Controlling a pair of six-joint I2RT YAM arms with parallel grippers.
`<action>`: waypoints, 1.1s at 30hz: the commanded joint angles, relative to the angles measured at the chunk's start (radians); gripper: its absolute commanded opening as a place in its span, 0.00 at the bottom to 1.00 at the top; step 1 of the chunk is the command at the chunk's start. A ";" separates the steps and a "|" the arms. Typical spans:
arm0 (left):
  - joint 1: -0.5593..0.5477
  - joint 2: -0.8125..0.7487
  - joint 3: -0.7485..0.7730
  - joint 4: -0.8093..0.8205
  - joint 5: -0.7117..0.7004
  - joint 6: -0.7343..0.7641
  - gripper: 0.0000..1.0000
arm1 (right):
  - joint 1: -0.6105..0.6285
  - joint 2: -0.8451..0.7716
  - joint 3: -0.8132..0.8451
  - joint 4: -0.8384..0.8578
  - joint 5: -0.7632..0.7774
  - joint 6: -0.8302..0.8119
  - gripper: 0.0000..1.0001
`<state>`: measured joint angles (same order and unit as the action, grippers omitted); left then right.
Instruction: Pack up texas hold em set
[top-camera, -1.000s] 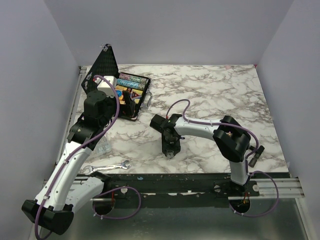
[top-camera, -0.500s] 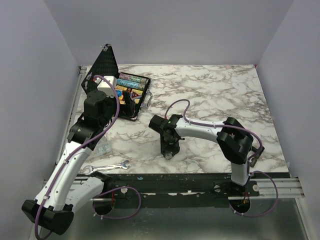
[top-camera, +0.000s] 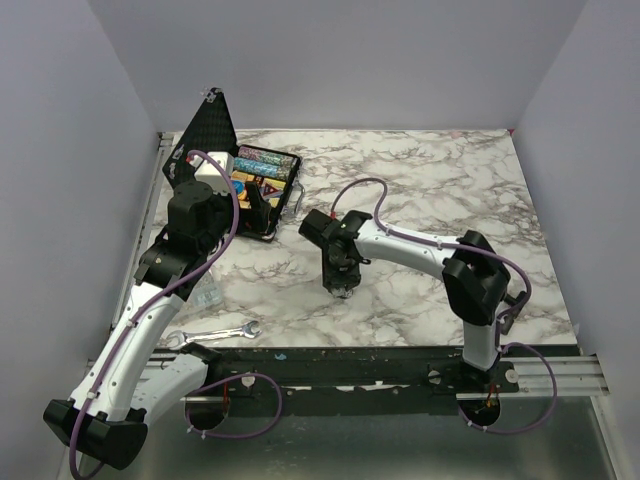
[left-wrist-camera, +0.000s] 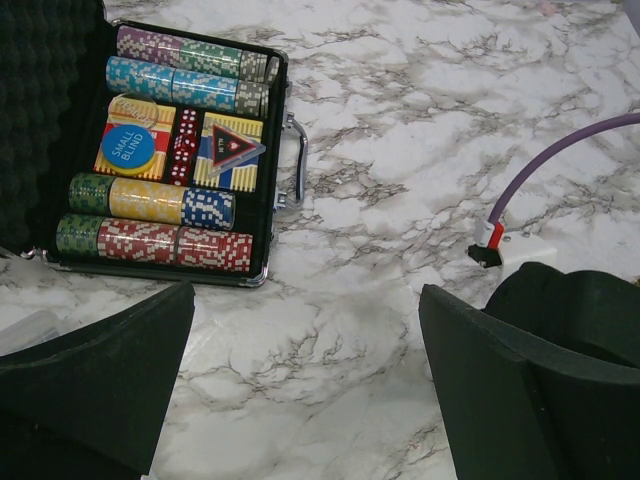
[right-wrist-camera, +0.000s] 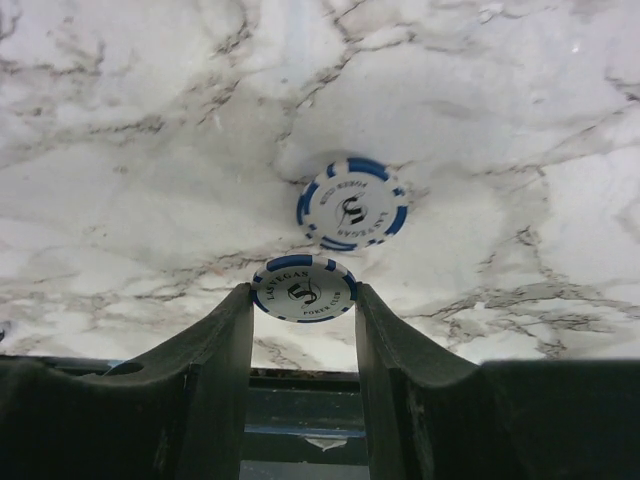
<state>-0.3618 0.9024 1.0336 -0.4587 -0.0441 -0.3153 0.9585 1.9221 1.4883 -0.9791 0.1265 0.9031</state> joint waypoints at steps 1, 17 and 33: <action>0.004 -0.003 0.000 -0.005 0.021 -0.001 0.92 | -0.034 0.037 0.018 -0.042 0.063 -0.041 0.32; 0.005 0.000 0.001 -0.006 0.033 -0.001 0.92 | -0.064 0.088 0.029 -0.007 0.060 -0.078 0.39; 0.004 -0.006 0.004 -0.009 0.041 -0.001 0.92 | -0.071 0.069 0.043 -0.018 -0.019 -0.081 0.66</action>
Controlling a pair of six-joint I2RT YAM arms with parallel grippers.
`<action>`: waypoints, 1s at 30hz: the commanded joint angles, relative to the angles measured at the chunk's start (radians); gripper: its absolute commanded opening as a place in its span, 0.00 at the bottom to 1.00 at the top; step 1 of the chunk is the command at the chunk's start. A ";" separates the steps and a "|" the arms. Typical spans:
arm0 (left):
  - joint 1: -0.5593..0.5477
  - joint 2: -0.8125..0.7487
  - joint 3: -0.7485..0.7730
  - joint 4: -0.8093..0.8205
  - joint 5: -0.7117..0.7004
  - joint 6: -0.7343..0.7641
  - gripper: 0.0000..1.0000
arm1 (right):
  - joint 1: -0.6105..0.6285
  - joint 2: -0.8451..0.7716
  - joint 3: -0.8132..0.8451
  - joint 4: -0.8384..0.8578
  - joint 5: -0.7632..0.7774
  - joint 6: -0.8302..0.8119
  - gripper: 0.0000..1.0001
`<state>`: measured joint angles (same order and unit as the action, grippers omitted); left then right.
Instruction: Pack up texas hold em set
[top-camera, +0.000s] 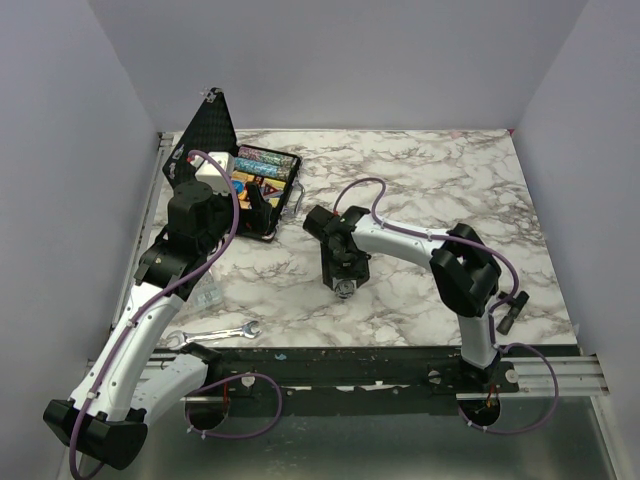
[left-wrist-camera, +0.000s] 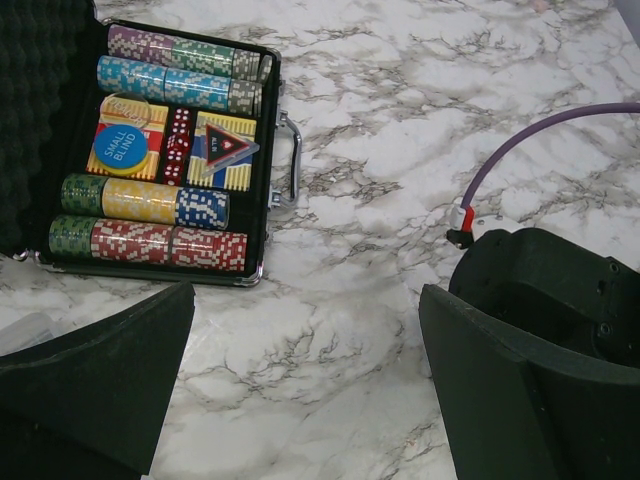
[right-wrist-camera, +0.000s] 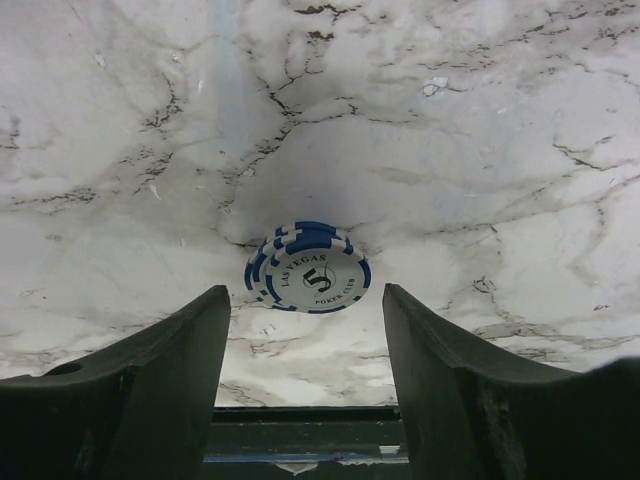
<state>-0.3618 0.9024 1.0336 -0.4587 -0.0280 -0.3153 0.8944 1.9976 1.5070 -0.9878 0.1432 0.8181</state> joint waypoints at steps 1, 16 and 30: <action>0.004 -0.007 0.004 -0.009 0.026 -0.001 0.92 | -0.011 -0.010 0.018 -0.006 -0.051 0.010 0.67; 0.004 -0.035 0.005 -0.006 0.050 -0.010 0.92 | -0.108 0.017 -0.011 -0.008 -0.214 0.279 0.97; 0.004 -0.048 0.005 -0.005 0.057 -0.013 0.92 | -0.113 0.036 -0.031 0.005 -0.187 0.364 0.83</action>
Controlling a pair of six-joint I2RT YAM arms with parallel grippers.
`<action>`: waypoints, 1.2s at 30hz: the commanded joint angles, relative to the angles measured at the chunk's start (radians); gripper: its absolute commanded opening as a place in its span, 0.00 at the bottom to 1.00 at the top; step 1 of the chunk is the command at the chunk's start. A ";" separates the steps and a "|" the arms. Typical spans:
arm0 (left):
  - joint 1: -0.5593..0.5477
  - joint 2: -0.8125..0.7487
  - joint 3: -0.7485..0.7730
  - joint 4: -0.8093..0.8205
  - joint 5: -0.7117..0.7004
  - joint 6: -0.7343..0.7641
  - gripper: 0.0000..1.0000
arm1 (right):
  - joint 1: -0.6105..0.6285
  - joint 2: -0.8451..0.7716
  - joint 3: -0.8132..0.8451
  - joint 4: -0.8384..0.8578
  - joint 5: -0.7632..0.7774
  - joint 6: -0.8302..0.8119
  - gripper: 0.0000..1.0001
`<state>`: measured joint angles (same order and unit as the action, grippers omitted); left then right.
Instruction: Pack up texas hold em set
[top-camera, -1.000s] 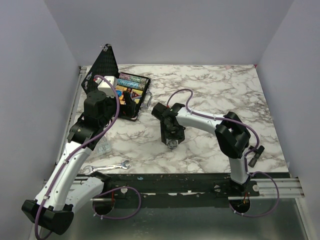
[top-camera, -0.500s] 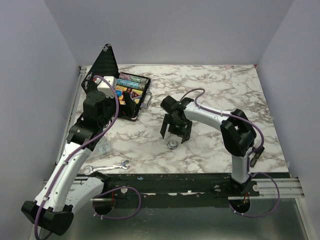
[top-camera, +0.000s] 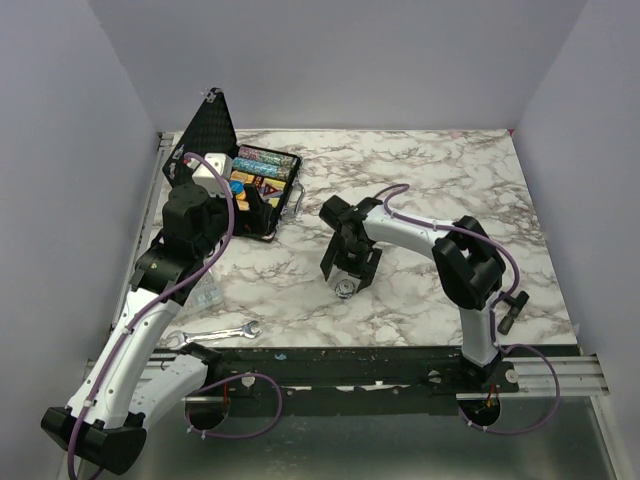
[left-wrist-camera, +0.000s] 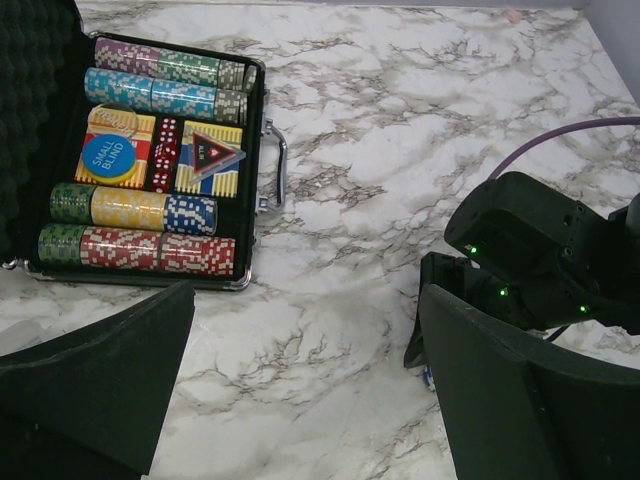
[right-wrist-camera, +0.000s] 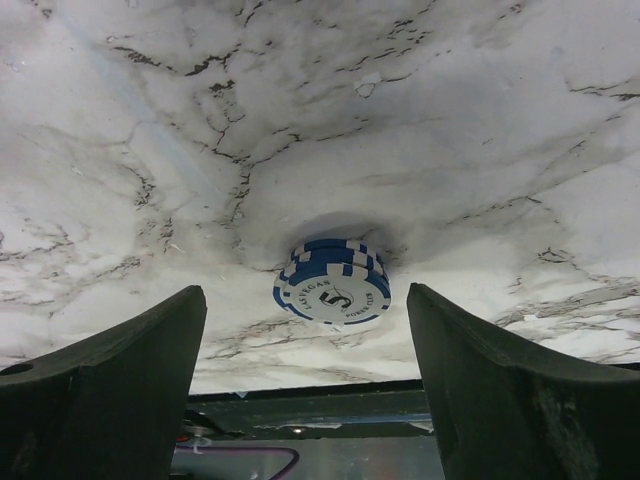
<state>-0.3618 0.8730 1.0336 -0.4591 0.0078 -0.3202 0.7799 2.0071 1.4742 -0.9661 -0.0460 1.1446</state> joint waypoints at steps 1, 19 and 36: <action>0.005 -0.020 0.005 -0.005 0.021 -0.008 0.92 | 0.002 0.027 -0.004 -0.017 0.001 0.040 0.83; 0.006 -0.013 0.005 -0.004 0.029 -0.011 0.92 | 0.004 0.016 -0.072 0.037 -0.004 0.098 0.72; 0.012 -0.014 0.005 -0.003 0.033 -0.014 0.92 | 0.018 0.048 -0.052 0.026 0.018 0.139 0.59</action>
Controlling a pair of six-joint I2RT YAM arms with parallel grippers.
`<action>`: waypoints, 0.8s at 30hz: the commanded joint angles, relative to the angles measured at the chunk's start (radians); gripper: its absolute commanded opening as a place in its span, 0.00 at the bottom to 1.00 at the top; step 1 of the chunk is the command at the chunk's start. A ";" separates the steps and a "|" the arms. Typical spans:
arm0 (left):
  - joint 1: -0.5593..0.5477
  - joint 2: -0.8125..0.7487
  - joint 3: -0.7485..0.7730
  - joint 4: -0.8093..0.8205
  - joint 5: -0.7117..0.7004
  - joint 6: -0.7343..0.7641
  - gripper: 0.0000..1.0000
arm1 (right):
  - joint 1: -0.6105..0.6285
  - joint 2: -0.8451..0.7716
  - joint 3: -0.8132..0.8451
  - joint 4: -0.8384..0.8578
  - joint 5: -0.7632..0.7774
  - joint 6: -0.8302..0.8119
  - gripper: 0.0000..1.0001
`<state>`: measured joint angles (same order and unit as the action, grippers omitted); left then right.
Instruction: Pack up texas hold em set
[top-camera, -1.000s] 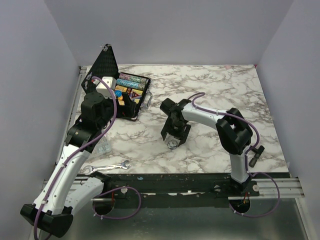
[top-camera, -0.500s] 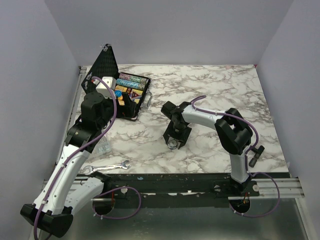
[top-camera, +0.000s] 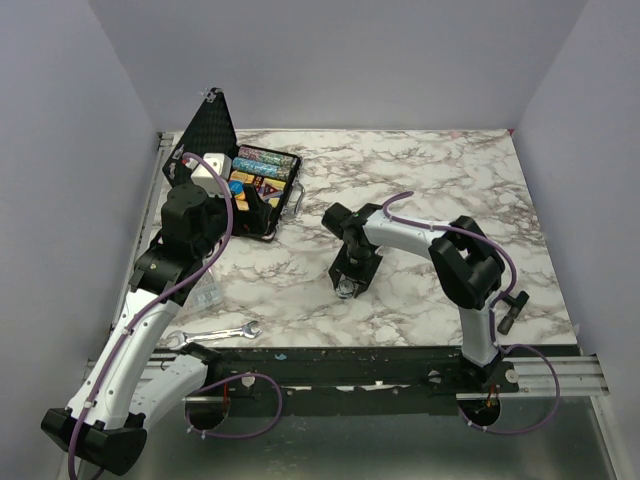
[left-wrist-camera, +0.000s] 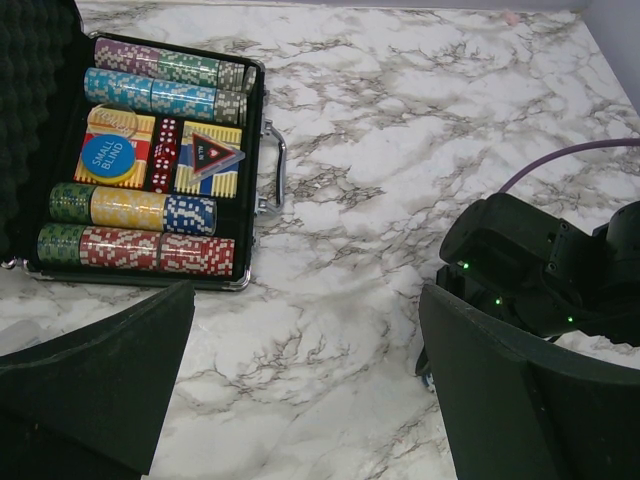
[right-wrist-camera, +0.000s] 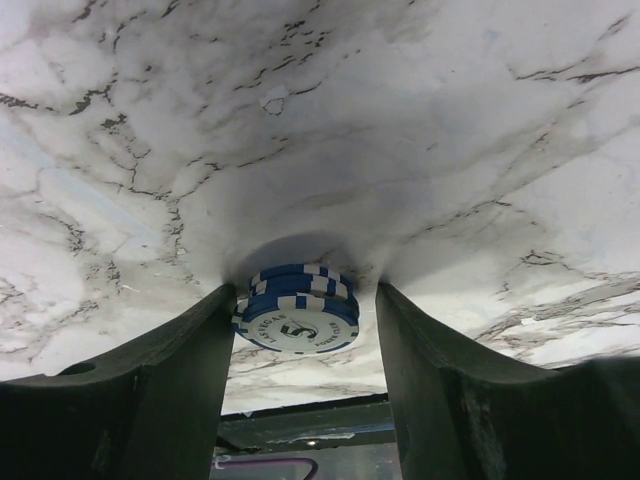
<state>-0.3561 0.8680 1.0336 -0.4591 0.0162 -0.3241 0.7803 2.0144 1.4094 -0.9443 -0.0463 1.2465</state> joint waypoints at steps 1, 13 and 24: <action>0.008 -0.009 0.005 -0.003 0.027 -0.010 0.92 | 0.018 0.042 0.013 0.009 0.016 0.037 0.58; 0.008 -0.012 0.005 -0.001 0.028 -0.009 0.92 | 0.025 0.076 0.042 -0.015 0.040 0.037 0.53; 0.008 -0.009 0.005 -0.002 0.027 -0.010 0.92 | 0.031 0.067 -0.004 0.021 0.074 0.019 0.39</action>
<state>-0.3546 0.8677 1.0336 -0.4587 0.0196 -0.3264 0.7948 2.0422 1.4445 -0.9665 -0.0395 1.2556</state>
